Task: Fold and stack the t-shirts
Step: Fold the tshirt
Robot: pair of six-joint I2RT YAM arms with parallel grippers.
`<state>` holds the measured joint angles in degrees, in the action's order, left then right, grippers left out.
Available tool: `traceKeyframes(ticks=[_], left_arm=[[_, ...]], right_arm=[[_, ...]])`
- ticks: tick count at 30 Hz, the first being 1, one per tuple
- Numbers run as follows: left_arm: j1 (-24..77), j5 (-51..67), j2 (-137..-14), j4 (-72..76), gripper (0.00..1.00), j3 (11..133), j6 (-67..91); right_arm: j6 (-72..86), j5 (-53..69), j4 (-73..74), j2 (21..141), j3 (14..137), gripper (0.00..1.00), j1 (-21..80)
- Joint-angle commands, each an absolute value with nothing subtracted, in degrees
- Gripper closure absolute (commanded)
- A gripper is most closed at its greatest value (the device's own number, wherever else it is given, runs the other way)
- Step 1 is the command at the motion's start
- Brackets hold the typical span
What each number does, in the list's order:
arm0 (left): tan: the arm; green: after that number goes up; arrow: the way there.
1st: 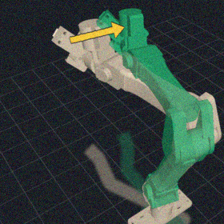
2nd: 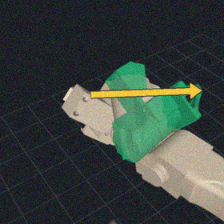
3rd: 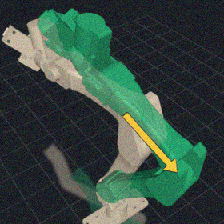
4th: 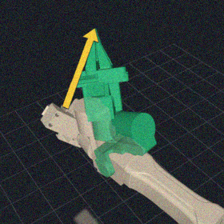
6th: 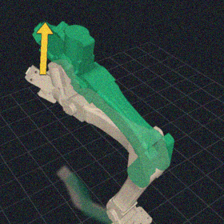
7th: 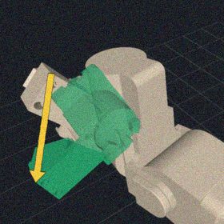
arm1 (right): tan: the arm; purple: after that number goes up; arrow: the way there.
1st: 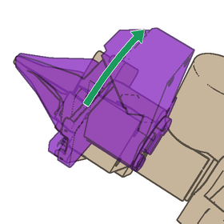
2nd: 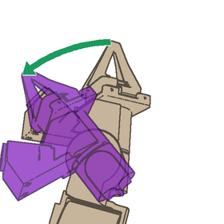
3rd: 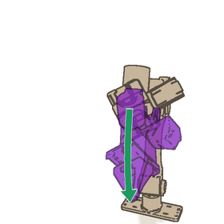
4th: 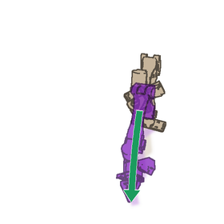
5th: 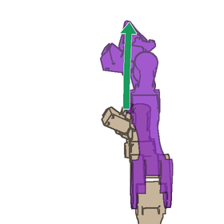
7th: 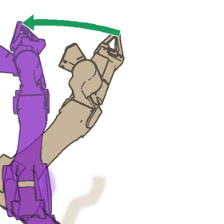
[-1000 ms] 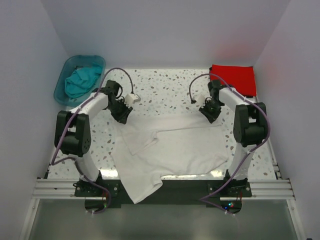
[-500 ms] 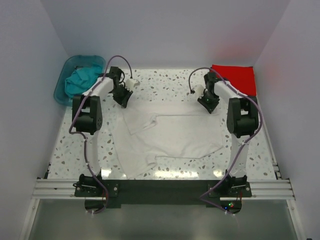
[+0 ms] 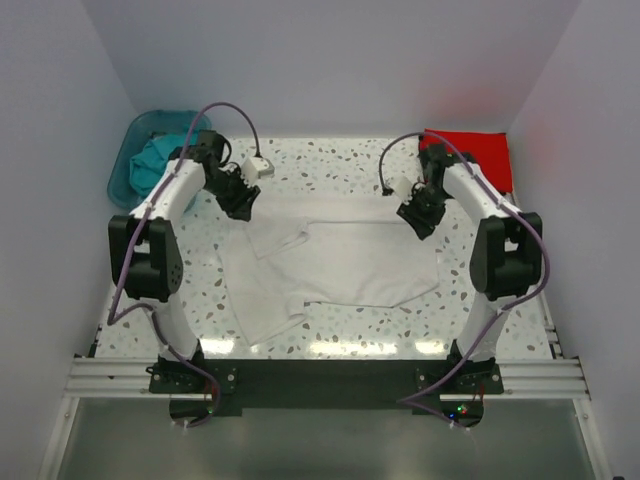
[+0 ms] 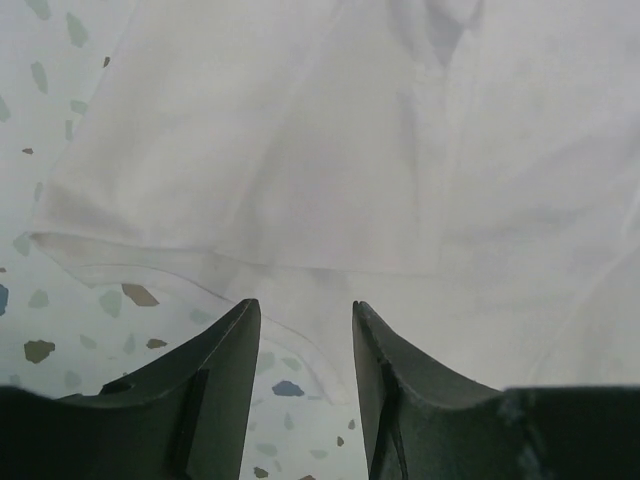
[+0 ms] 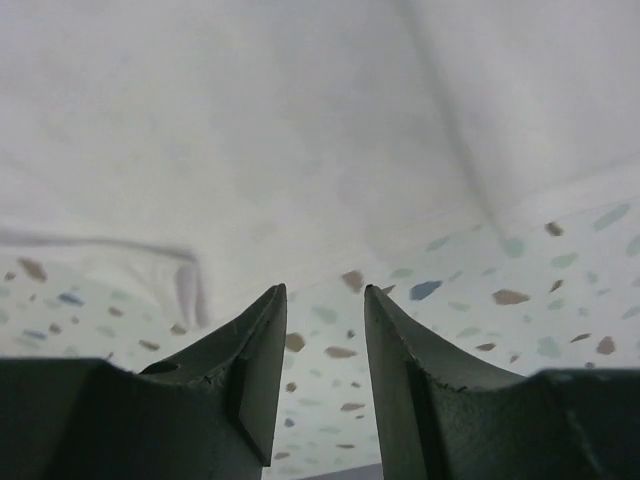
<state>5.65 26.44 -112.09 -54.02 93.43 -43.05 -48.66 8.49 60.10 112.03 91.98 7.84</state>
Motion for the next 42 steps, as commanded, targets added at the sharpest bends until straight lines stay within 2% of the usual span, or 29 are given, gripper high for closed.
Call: traceKeyframes(ticks=[1, 7, 17, 20, 22, 25, 29, 34, 36, 39, 42], left_arm=[[5.89, 32.95, -104.34, -59.41, 0.53, 86.16, -50.18], [7.03, 35.6, -99.5, -64.78, 0.44, 75.35, -56.77], [9.49, 34.89, -94.13, -60.47, 0.44, 68.64, -54.23], [9.4, 34.28, -93.96, -60.03, 0.44, 68.38, -54.23], [9.4, 33.49, -93.52, -59.59, 0.45, 67.77, -54.23], [9.49, 32.79, -93.16, -59.59, 0.46, 67.06, -54.93], [9.41, 31.99, -92.29, -60.2, 0.47, 66.97, -55.9], [9.67, 30.77, -90.53, -61.43, 0.47, 65.74, -58.62], [10.54, 28.93, -89.04, -61.35, 0.47, 63.56, -60.73], [12.74, 26.38, -85.36, -60.03, 0.46, 59.7, -63.27], [15.11, 26.98, -82.71, -59.59, 0.44, 56.7, -63.9]], right_arm=[[-54.05, 12.56, 70.04, 106.7, 85.97, 0.59, 9.05], [-55.37, 11.78, 67.07, 103.8, 76.47, 0.56, 11.6], [-55.2, 10.02, 60.91, 105.99, 73.12, 0.55, 14.76], [-56.25, 10.28, 63.7, 106.52, 73.04, 0.64, 14.94], [-57.73, 9.58, 64.77, 104.16, 70.59, 0.74, 14.94], [-59.84, 8.09, 66.88, 99.17, 66.99, 0.83, 15.03], [-60.99, 6.94, 71.44, 92.21, 61.54, 0.9, 14.77], [-61.78, 4.85, 74.18, 83.86, 58.63, 0.79, 14.77], [-62.4, 1.59, 72.17, 81.39, 55.91, 0.78, 14.42], [-61.09, 1.93, 69.79, 79.81, 55.63, 0.63, 14.24], [-58.11, 4.13, 67.24, 80.42, 56.34, 0.57, 14.68]])
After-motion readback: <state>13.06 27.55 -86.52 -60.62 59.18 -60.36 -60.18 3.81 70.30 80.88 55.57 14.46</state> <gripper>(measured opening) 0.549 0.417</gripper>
